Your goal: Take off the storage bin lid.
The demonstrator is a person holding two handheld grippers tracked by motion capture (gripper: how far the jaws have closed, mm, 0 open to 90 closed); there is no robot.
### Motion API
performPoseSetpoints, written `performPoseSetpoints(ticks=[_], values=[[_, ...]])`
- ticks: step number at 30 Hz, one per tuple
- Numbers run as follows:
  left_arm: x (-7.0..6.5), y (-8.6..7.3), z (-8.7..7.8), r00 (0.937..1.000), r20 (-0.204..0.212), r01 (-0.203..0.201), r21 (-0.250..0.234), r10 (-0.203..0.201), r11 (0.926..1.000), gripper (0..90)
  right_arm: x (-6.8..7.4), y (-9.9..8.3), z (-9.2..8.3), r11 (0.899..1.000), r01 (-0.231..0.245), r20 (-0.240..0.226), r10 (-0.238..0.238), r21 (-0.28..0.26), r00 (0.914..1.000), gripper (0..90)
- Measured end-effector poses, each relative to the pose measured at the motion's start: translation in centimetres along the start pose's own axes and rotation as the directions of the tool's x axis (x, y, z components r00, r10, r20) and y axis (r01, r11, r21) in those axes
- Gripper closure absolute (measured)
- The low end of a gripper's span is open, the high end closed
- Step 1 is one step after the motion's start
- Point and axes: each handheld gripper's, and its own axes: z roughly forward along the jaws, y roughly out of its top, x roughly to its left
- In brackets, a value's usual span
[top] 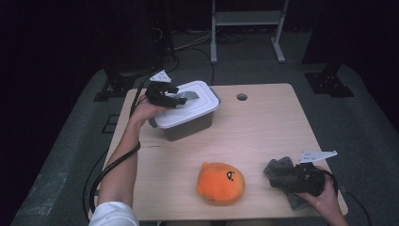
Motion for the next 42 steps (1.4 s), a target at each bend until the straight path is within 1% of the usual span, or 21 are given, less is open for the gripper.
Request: performPoseSetpoints(ticks=[4,6,7,9,11,12,14,15,17,18,19,20,26,32,34,35,38,39,40,41,42], values=[[0.0,0.1,0.2,0.9999,0.003,-0.016,0.016,0.016,0.9997,46.8,0.0,0.0,0.0,1.0,0.0,0.0,0.0,0.002,1.0,32.8],[-0.1,0.3,0.3,0.9995,-0.002,-0.031,0.032,0.031,0.999,48.8,0.0,0.0,0.0,1.0,-0.001,-0.001,0.001,0.0,1.0,32.8],[0.0,0.4,0.4,0.999,0.007,-0.044,0.035,0.043,0.9984,53.4,0.0,0.0,0.0,1.0,-0.003,-0.002,0.003,-0.001,1.0,32.8],[-0.1,0.5,0.5,0.9989,0.002,-0.047,0.045,0.047,0.9979,58.4,0.0,0.0,-0.1,1.0,-0.003,-0.003,0.003,-0.001,1.0,32.8],[-0.2,0.6,0.5,0.9986,0.001,-0.053,0.05,0.053,0.9973,61.3,0.0,0.0,-0.1,1.0,-0.003,-0.005,0.003,-0.004,1.0,32.8],[-0.2,0.7,0.7,0.9988,-0.004,-0.049,0.062,0.05,0.9969,62.0,0.0,0.0,-0.1,1.0,-0.002,-0.005,0.002,-0.003,1.0,32.8],[-0.2,0.7,0.7,0.9988,-0.004,-0.048,0.064,0.048,0.9968,62.2,-0.1,0.0,-0.1,1.0,-0.003,-0.006,0.003,-0.003,1.0,32.8],[-0.3,0.8,0.7,0.9981,-0.009,-0.06,0.07,0.061,0.9957,62.3,-0.1,0.0,-0.1,1.0,-0.002,-0.007,0.002,-0.003,1.0,32.8],[-0.3,0.8,0.7,0.998,-0.008,-0.061,0.073,0.062,0.9955,62.4,-0.1,-0.1,-0.1,1.0,-0.003,-0.007,0.003,-0.002,1.0,32.8],[-0.3,0.8,0.6,0.9978,0.004,-0.066,0.074,0.065,0.9951,63.6,-0.1,-0.1,0.0,1.0,-0.001,-0.009,0.001,-0.002,1.0,32.8],[-0.3,0.8,0.6,0.9978,0.004,-0.066,0.074,0.065,0.9951,64.4,-0.1,0.0,0.0,1.0,-0.001,-0.01,0.001,-0.001,1.0,32.8],[-0.4,0.9,0.6,0.9979,0.018,-0.064,0.077,0.063,0.995,65.4,-0.1,0.0,0.0,1.0,-0.001,-0.01,0.001,-0.001,1.0,32.8],[-0.7,1.0,0.5,0.9969,0.028,-0.075,0.087,0.073,0.9934,66.5,0.0,0.0,0.0,1.0,0.001,-0.01,-0.001,0.001,1.0,32.8],[-1.0,1.1,0.5,0.9957,0.057,-0.078,0.091,0.073,0.9928,66.6,0.0,0.0,0.0,1.0,-0.001,-0.011,0.001,-0.002,0.9999,32.8],[-1.2,1.3,0.6,0.9942,0.083,-0.077,0.097,0.069,0.9923,66.6,0.0,0.0,-0.1,1.0,-0.002,-0.012,0.002,-0.003,0.9999,32.8],[-1.2,1.3,0.6,0.9942,0.083,-0.077,0.097,0.069,0.9923,66.6,0.0,0.0,-0.1,1.0,-0.002,-0.012,0.002,-0.003,0.9999,32.8],[-1.5,1.5,0.9,0.992,0.108,-0.076,0.102,0.065,0.9919,66.7,-0.1,0.0,-0.1,1.0,0.0,-0.011,0.0,-0.004,0.9999,32.8],[-1.5,1.5,0.9,0.992,0.108,-0.076,0.102,0.065,0.9919,66.7,-0.1,0.0,-0.1,1.0,0.0,-0.01,0.0,-0.005,0.9999,32.8],[-1.8,1.6,1.0,0.9897,0.123,-0.085,0.097,0.073,0.9916,66.6,-0.1,0.0,-0.1,1.0,0.003,-0.011,-0.003,-0.008,0.9999,32.8],[-1.8,1.6,1.0,0.9897,0.123,-0.085,0.097,0.073,0.9916,66.6,-0.1,0.0,-0.1,1.0,0.003,-0.011,-0.003,-0.008,0.9999,32.8],[-2.0,1.6,1.1,0.9883,0.134,-0.087,0.093,0.074,0.9918,66.6,0.0,0.0,-0.1,1.0,0.002,-0.013,-0.002,-0.01,0.9999,32.8]])
